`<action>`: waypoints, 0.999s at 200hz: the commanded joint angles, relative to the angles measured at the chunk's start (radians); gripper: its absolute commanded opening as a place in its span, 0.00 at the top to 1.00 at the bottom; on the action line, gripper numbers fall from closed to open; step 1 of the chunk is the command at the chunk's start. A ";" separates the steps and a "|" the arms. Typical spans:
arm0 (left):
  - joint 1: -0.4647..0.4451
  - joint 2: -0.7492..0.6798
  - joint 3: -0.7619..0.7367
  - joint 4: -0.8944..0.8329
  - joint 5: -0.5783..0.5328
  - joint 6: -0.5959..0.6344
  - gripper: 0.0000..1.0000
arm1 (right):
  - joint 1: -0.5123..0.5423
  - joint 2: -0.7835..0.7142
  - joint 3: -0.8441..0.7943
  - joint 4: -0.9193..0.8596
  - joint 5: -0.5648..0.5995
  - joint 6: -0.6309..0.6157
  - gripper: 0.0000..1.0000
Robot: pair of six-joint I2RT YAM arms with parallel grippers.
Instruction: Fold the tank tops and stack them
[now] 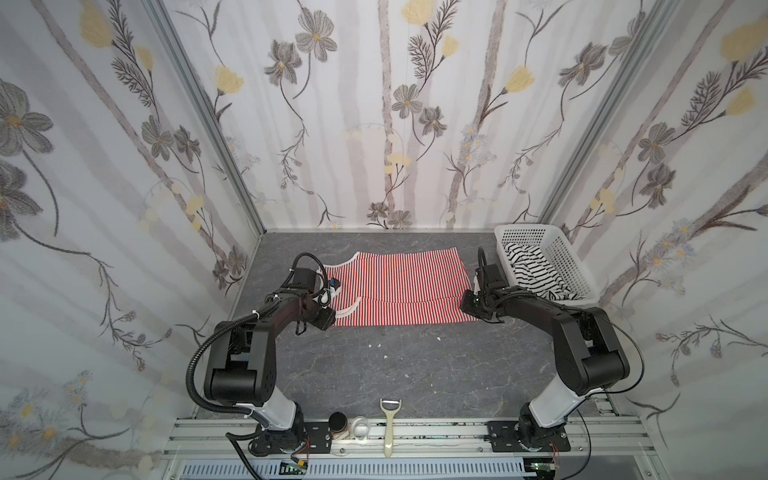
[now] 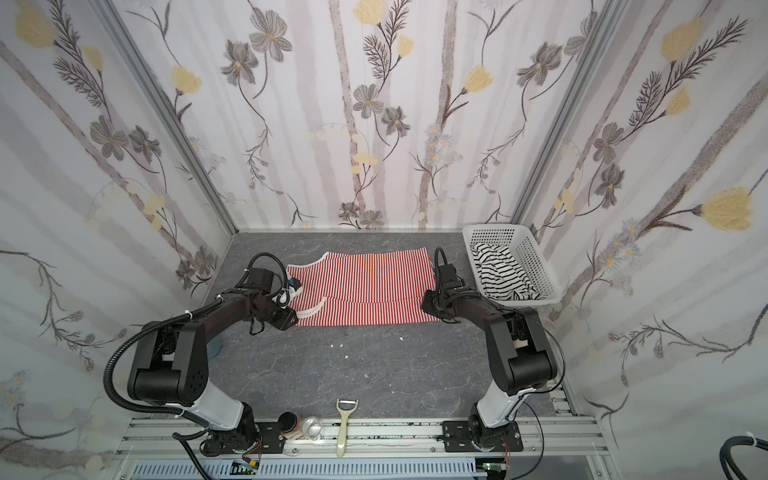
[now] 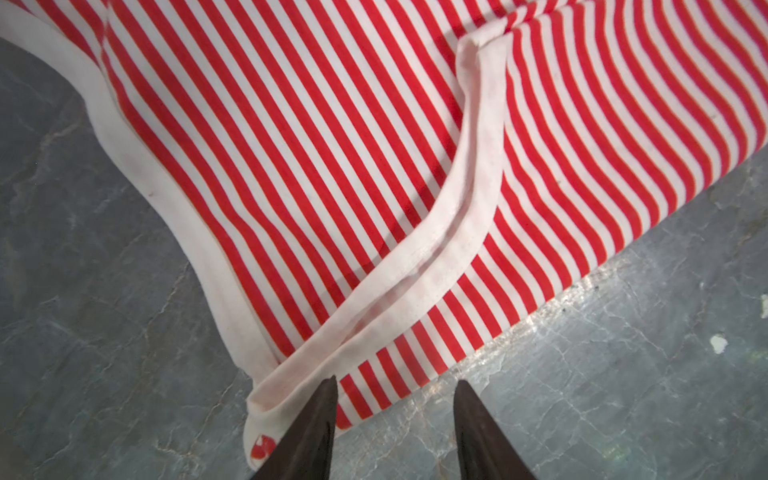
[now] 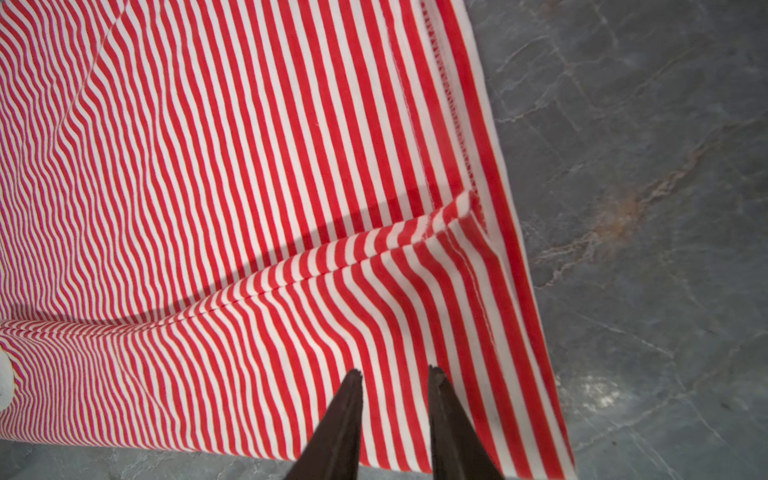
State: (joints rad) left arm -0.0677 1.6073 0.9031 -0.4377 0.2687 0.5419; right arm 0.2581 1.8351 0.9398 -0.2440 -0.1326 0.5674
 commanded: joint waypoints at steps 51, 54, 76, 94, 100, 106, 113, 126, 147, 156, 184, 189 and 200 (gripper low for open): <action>0.035 0.054 0.063 0.003 -0.008 -0.003 0.51 | 0.004 0.013 -0.004 0.058 -0.016 0.012 0.73; 0.037 0.055 0.062 0.004 -0.008 -0.003 0.51 | 0.004 0.013 -0.005 0.058 -0.016 0.011 0.73; 0.037 0.075 0.054 0.002 -0.010 0.003 0.50 | 0.004 0.015 -0.004 0.060 -0.015 0.015 0.73; 0.037 0.086 0.041 0.002 -0.016 0.008 0.50 | 0.004 0.021 0.003 0.055 -0.009 0.015 0.73; 0.037 0.088 0.036 0.002 -0.016 0.012 0.50 | 0.003 0.023 0.005 0.053 -0.007 0.015 0.73; 0.037 0.088 0.031 0.002 -0.017 0.015 0.50 | 0.003 0.023 0.006 0.054 -0.007 0.014 0.73; 0.039 0.089 0.027 0.002 -0.018 0.018 0.50 | 0.003 0.024 0.007 0.055 -0.007 0.016 0.73; 0.043 0.094 0.021 0.002 -0.029 0.022 0.50 | 0.006 0.027 0.008 0.058 -0.007 0.020 0.73; 0.047 0.096 0.014 0.002 -0.042 0.029 0.50 | 0.010 0.033 0.008 0.059 -0.004 0.021 0.73; 0.048 0.091 0.010 0.002 -0.044 0.034 0.50 | 0.012 0.035 0.008 0.053 0.003 0.021 0.73; 0.048 0.081 0.000 -0.001 -0.064 0.053 0.49 | 0.019 0.022 -0.026 0.039 0.024 0.021 0.73; 0.049 0.079 -0.002 -0.001 -0.067 0.060 0.49 | 0.021 0.018 -0.039 0.039 0.024 0.022 0.73; 0.050 0.075 -0.010 -0.004 -0.075 0.076 0.49 | 0.026 0.011 -0.053 0.033 0.029 0.022 0.73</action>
State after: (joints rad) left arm -0.0223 1.6833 0.9104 -0.3958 0.2558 0.5770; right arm 0.2775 1.8618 0.9138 -0.2127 -0.1238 0.5774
